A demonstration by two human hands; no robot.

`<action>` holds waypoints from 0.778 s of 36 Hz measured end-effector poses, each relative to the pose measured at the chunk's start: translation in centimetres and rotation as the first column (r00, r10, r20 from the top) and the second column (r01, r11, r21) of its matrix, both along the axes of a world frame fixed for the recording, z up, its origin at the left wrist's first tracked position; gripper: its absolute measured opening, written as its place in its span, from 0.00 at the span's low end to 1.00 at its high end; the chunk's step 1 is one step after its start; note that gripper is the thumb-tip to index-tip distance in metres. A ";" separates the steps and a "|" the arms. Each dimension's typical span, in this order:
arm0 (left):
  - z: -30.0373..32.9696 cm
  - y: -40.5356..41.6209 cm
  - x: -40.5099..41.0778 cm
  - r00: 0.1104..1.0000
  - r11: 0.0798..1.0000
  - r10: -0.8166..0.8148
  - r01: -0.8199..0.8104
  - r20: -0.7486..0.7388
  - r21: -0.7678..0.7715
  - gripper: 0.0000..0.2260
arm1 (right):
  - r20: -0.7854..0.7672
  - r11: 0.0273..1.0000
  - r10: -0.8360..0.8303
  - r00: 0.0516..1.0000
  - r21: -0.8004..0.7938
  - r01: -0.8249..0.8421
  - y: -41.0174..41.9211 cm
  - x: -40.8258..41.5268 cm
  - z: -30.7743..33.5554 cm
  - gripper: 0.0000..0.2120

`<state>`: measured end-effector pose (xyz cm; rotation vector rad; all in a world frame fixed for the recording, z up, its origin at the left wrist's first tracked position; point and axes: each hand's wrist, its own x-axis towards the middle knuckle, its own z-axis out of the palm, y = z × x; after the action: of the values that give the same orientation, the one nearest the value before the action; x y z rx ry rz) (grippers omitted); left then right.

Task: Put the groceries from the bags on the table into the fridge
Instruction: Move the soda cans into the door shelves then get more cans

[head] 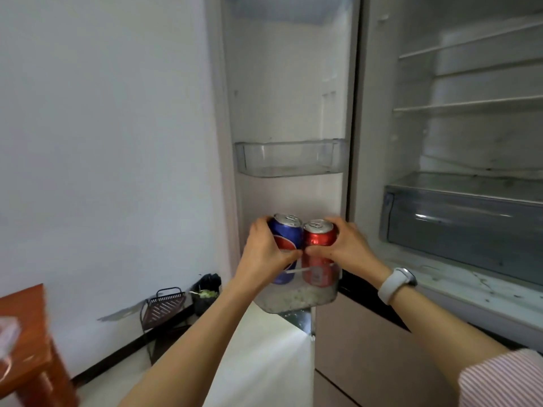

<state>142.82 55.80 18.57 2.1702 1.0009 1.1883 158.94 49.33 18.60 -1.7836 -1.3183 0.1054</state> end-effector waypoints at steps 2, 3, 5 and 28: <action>-0.3 0.1 0.0 0.999 0.999 0.024 -0.024 -0.037 -0.023 0.33 | 0.083 0.998 0.006 0.997 -0.071 0.000 0.3 0.2 0.0 0.34; -0.5 0.1 -0.1 0.998 0.999 0.028 -0.029 -0.058 -0.030 0.37 | 0.102 0.996 0.021 0.995 -0.089 -0.012 0.5 0.3 -0.1 0.32; -0.7 0.1 -0.4 0.995 0.999 0.029 -0.032 -0.099 -0.030 0.44 | 0.114 0.994 0.046 0.992 -0.100 -0.035 0.9 0.5 -0.2 0.29; -2.6 -2.7 -2.8 0.979 0.911 0.173 -0.117 -0.109 0.395 0.22 | 0.329 0.907 0.083 0.940 0.366 -0.208 -1.8 -2.8 -2.3 0.20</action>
<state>140.01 53.12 15.95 2.5541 1.0767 1.4169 156.18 47.54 16.34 -1.3867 -1.5672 -0.3508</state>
